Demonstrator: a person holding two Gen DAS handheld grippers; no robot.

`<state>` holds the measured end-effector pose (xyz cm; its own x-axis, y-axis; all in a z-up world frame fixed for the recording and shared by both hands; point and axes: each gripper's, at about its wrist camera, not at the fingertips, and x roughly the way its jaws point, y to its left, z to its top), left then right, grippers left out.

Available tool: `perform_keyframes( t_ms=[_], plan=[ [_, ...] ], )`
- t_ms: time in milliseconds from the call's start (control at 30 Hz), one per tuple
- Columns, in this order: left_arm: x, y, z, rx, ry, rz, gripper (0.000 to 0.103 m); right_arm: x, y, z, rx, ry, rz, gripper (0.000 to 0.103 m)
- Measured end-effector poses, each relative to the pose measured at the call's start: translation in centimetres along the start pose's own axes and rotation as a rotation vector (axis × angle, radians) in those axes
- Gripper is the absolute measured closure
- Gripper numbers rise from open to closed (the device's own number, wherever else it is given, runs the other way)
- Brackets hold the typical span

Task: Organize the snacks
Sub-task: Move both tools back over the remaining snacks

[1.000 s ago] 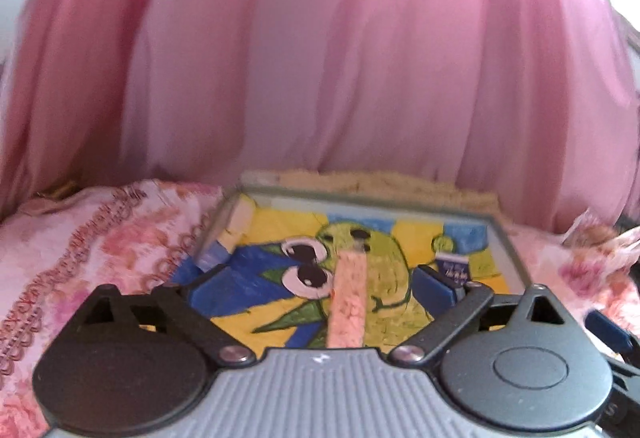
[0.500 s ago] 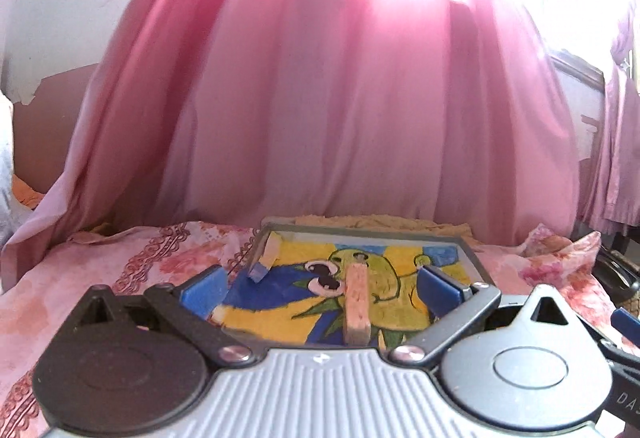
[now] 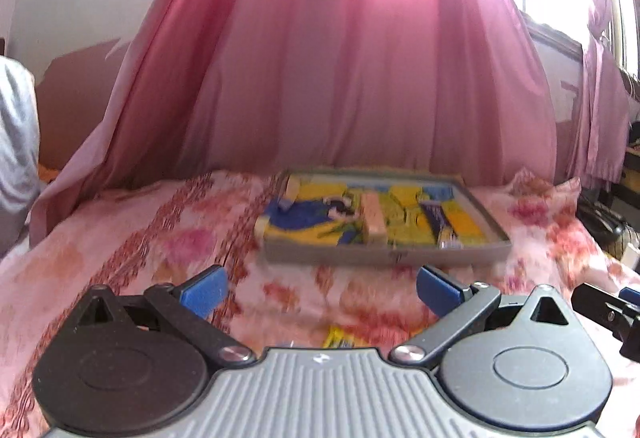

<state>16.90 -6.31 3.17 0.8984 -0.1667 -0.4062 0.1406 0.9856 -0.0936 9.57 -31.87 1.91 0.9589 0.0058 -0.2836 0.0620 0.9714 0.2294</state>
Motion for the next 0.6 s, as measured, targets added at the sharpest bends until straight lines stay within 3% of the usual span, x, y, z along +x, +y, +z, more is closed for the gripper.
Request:
perform_keyframes(
  t_ms=[333, 600],
  plan=[
    [-3.4, 2.4, -3.8, -0.002, 0.064, -0.032, 0.000, -2.6, 2.6, -3.0, -0.066, 0.161, -0.030, 0.001],
    [-3.4, 2.5, -5.9, 0.011, 0.149, -0.081, 0.000, -3.2, 3.9, -4.8, -0.132, 0.285, -0.030, 0.001]
  ],
)
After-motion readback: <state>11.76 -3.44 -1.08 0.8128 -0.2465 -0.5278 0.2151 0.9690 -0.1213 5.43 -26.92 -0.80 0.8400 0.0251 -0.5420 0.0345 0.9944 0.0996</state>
